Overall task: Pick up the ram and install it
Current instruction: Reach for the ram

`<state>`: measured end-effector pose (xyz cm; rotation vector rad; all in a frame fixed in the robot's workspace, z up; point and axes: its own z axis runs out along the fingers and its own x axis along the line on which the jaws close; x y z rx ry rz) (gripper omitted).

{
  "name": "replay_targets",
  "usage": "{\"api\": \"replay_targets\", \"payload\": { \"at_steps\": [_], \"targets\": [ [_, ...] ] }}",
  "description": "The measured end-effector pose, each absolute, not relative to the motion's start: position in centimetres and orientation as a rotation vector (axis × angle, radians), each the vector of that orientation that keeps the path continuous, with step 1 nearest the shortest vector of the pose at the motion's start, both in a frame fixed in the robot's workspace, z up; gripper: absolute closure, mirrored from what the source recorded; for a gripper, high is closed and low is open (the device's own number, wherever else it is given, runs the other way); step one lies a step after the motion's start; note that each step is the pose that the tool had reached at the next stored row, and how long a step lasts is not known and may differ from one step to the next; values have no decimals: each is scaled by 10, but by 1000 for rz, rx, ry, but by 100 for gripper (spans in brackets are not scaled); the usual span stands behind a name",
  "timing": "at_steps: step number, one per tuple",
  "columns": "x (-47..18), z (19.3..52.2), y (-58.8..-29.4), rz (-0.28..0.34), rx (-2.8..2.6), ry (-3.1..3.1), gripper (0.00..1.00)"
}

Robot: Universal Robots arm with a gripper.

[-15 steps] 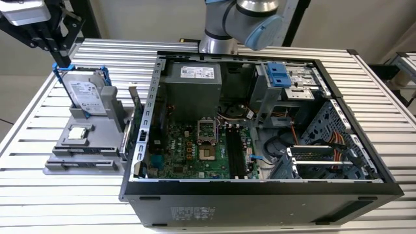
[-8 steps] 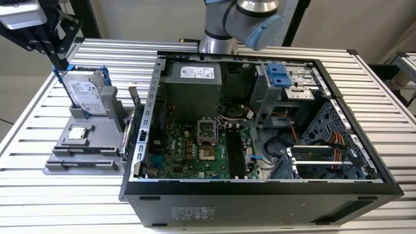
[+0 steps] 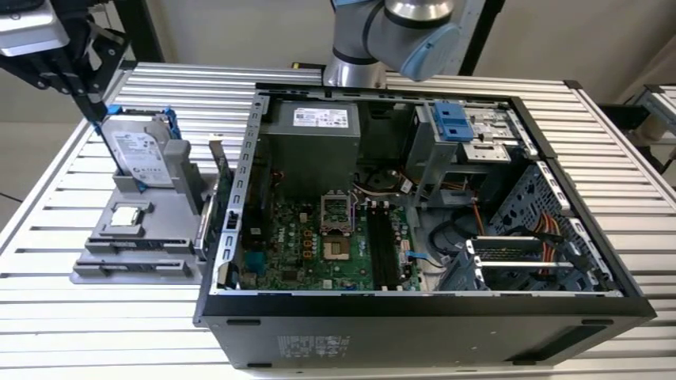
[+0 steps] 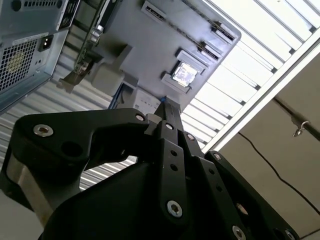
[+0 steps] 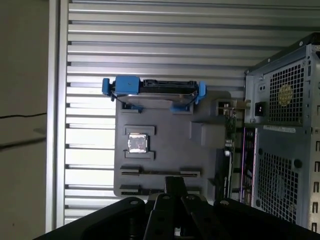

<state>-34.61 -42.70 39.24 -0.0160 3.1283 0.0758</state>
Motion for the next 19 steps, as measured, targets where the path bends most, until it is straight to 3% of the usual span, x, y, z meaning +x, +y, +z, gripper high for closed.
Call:
{"api": "replay_targets", "payload": {
  "at_steps": [19],
  "targets": [
    [-347, 392, -462, 76, -16, 3128, 100]
  ]
}}
